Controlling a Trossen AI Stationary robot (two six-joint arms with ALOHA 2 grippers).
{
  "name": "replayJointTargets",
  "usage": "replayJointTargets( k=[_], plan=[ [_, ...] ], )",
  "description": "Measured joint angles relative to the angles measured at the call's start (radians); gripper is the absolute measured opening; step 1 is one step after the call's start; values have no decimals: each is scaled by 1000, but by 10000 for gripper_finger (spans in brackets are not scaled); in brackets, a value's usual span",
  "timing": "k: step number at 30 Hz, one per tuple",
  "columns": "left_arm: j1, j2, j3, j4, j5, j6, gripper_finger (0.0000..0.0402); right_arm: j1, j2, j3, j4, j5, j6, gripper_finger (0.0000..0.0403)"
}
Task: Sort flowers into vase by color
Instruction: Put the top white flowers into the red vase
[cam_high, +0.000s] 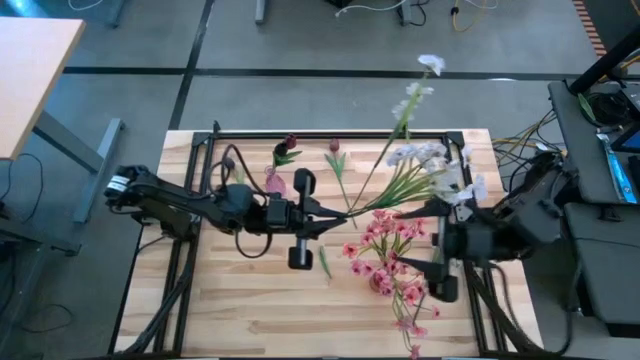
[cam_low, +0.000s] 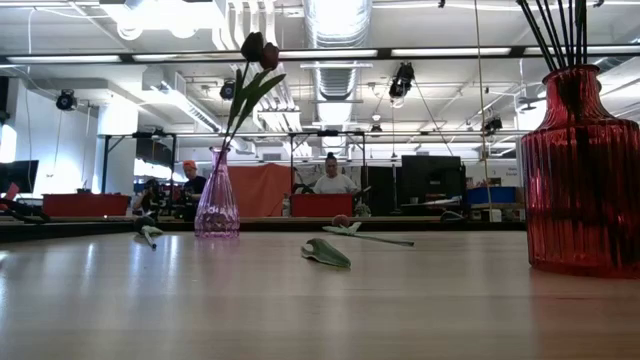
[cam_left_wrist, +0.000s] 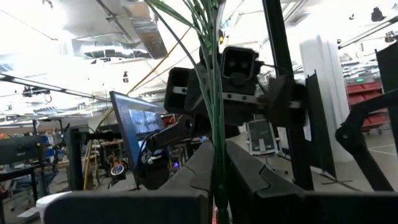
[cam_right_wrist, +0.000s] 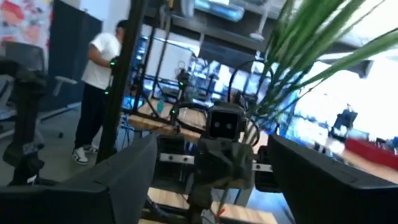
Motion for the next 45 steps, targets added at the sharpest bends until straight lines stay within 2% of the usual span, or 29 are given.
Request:
replayJointTargets(
  k=[4, 8, 14, 20, 23, 26, 36, 41, 45],
  plan=[
    [0, 39, 0, 52, 0, -3, 5, -55, 31, 39, 2, 30, 80, 335],
    [0, 64, 0, 99, 1, -3, 6, -111, 41, 41, -4, 34, 153, 349],
    [0, 82, 0, 124, 18, -10, 6, -156, 54, 40, 6, 12, 155, 344],
    [2, 103, 0, 123, -8, -18, 6, -186, 61, 40, 4, -85, 165, 320],
    [3, 107, 0, 124, -23, -18, 6, -190, 61, 40, 6, -86, 175, 292],
    [3, 108, 0, 124, -24, -16, 6, -190, 61, 40, 4, -86, 182, 246],
    [3, 108, 1, 124, -25, -2, 9, -190, 67, 40, 3, -115, 173, 28],
    [3, 108, 1, 124, -30, -16, 35, -189, 65, 40, -3, -116, 178, 14],
    [3, 84, 1, 63, -31, -17, 86, -165, 50, 69, -56, -102, 173, 13]
  ],
)
